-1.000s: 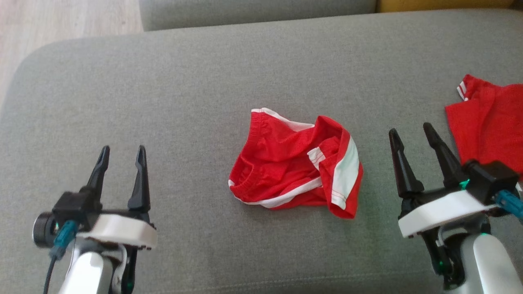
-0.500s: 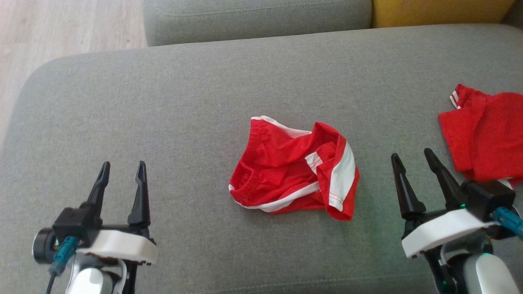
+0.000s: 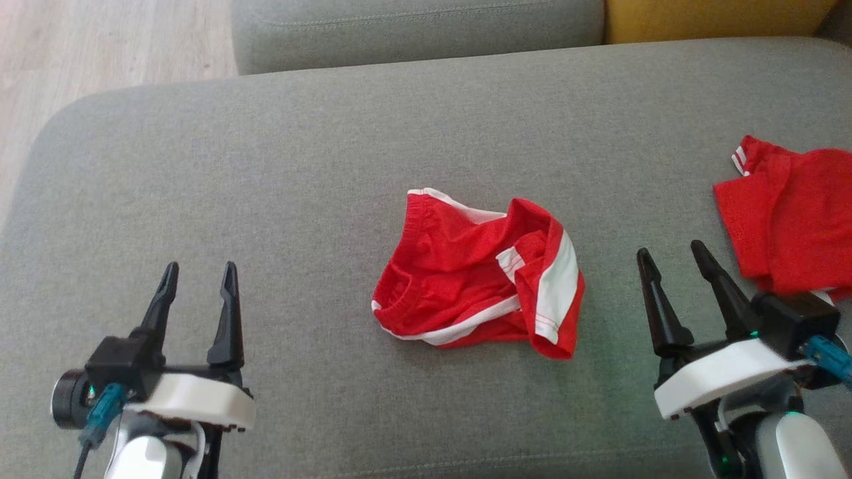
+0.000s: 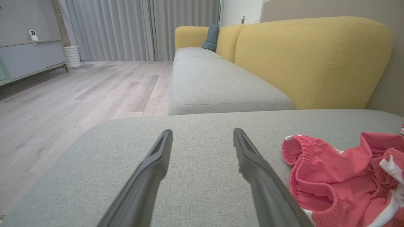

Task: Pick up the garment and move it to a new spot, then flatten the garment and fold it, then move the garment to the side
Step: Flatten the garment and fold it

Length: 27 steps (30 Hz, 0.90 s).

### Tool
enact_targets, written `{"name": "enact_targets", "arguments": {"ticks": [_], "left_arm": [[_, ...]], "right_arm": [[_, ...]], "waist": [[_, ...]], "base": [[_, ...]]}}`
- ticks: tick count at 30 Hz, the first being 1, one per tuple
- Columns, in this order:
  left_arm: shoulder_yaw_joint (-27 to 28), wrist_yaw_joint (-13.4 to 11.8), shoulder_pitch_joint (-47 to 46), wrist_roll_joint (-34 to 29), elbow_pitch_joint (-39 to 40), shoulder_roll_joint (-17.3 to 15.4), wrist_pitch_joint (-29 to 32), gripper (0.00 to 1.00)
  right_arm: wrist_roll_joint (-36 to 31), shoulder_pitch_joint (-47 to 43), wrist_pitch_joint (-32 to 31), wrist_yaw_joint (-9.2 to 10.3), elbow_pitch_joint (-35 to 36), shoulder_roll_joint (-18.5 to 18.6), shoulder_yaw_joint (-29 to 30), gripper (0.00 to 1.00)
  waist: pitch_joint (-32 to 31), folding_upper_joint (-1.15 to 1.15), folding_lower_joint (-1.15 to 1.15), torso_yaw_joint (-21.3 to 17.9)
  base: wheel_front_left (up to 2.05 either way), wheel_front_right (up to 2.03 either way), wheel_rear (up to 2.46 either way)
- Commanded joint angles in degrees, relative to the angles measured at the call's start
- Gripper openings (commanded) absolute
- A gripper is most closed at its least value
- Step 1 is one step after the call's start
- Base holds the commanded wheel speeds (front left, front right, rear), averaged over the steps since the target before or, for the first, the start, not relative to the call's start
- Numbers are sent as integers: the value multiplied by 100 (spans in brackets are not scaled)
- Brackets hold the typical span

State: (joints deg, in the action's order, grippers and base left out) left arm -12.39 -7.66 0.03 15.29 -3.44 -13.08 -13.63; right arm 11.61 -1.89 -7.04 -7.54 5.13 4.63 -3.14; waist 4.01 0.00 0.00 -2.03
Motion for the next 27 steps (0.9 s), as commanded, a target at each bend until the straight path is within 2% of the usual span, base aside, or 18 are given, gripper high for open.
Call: {"name": "enact_targets", "arguments": {"ticks": [1, 5, 15, 19, 25, 26, 27], "left_arm": [[184, -47, -193, 12, 218, -148, -12, 100], [169, -61, -229, 7, 228, -155, -18, 100], [119, -70, -374, 14, 217, -160, -19, 100], [69, -80, -459, -9, 233, -135, -27, 100], [50, -41, -588, 8, 147, -120, -61, 100], [47, -36, -610, 11, 134, -114, -67, 100], [43, -31, -628, 10, 124, -108, -73, 100]], "right_arm": [[-5, 141, -3, 5, 227, 46, -127, 100], [-44, 115, -81, 5, 205, 72, -306, 100], [-57, -22, -673, 5, -22, 360, -1715, 100], [-284, -32, -816, 5, -146, 401, -1795, 100], [-563, 23, -883, 5, -276, 296, -1543, 100], [-592, 42, -904, 5, -318, 282, -1498, 53], [-611, 65, -913, 5, -354, 269, -1457, 16]], "waist": [[13, 0, 0, 6], [54, 0, 0, 17], [303, 0, 0, 57], [421, 0, 0, 95], [560, 0, 0, 137], [574, 0, 0, 145], [590, 0, 0, 155]], "base": [[0, 0, 0], [0, 0, 0], [0, 0, 0], [0, 0, 0], [0, 0, 0], [0, 0, 0], [0, 0, 0]]}}
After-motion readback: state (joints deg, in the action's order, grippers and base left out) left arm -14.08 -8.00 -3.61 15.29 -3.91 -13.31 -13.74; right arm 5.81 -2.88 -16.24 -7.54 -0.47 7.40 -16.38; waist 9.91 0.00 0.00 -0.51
